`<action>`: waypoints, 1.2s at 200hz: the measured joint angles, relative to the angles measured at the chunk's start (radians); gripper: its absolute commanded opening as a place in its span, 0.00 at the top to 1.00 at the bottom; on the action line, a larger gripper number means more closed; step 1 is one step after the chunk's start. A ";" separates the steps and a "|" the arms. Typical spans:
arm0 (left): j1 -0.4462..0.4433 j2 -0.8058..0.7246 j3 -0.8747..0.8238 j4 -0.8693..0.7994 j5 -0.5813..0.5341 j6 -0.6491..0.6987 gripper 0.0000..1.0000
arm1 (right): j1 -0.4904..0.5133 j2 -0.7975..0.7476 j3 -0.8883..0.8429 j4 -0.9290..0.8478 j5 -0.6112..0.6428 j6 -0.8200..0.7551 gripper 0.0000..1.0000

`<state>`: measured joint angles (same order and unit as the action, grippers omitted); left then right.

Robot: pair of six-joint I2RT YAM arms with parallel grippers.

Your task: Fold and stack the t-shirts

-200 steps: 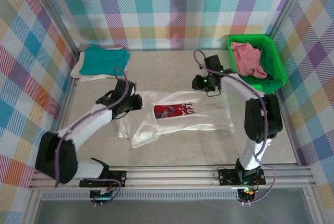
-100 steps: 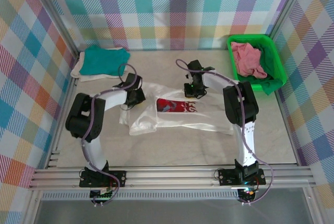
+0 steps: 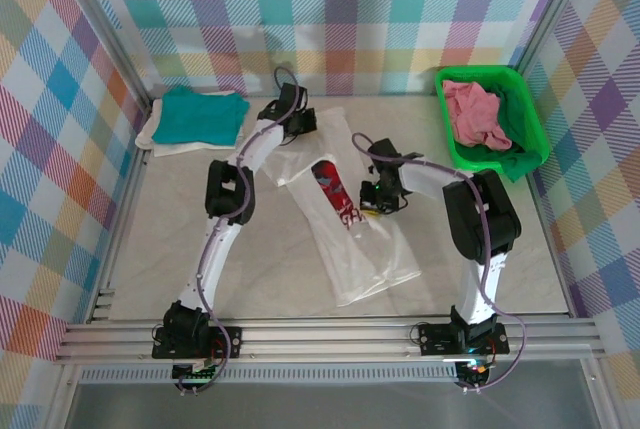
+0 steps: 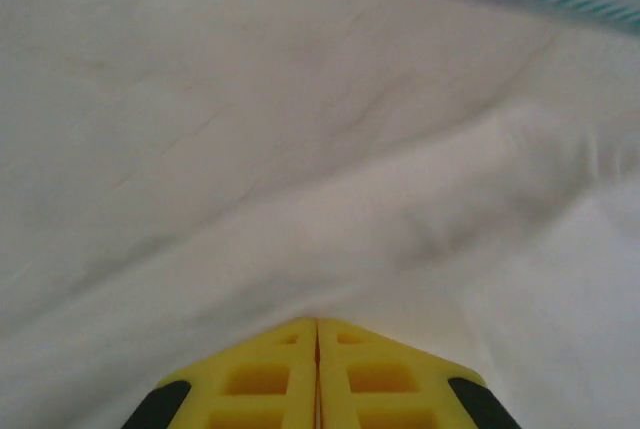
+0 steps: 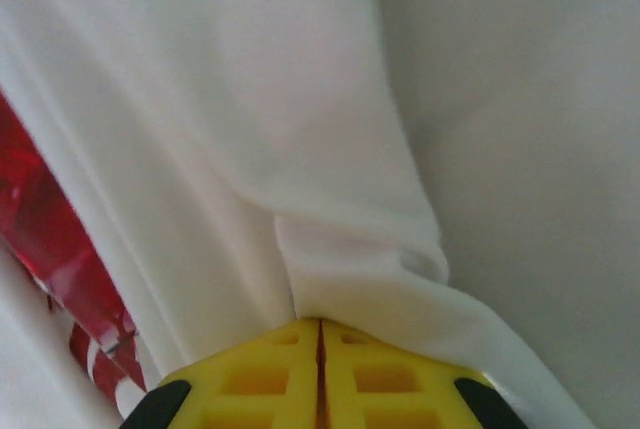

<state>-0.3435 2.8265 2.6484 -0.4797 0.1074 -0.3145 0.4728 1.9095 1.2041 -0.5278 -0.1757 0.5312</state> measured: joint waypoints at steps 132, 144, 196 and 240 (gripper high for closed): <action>0.047 -0.784 -0.818 0.256 0.002 -0.011 0.74 | -0.002 -0.161 0.210 -0.056 0.111 0.006 0.69; 0.042 -0.933 -0.949 0.302 -0.026 -0.019 0.75 | -0.003 -0.140 0.246 -0.056 0.113 -0.014 0.69; 0.004 -0.981 -1.249 0.388 -0.098 -0.057 0.81 | -0.016 0.156 0.552 -0.072 0.097 -0.103 0.70; 0.005 -0.687 -1.150 0.349 -0.093 -0.060 0.83 | -0.034 0.374 0.773 -0.116 0.110 -0.111 0.70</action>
<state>-0.3389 2.1399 1.4982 -0.1303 0.0139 -0.3748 0.4393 2.2833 1.9770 -0.6434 -0.0658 0.4198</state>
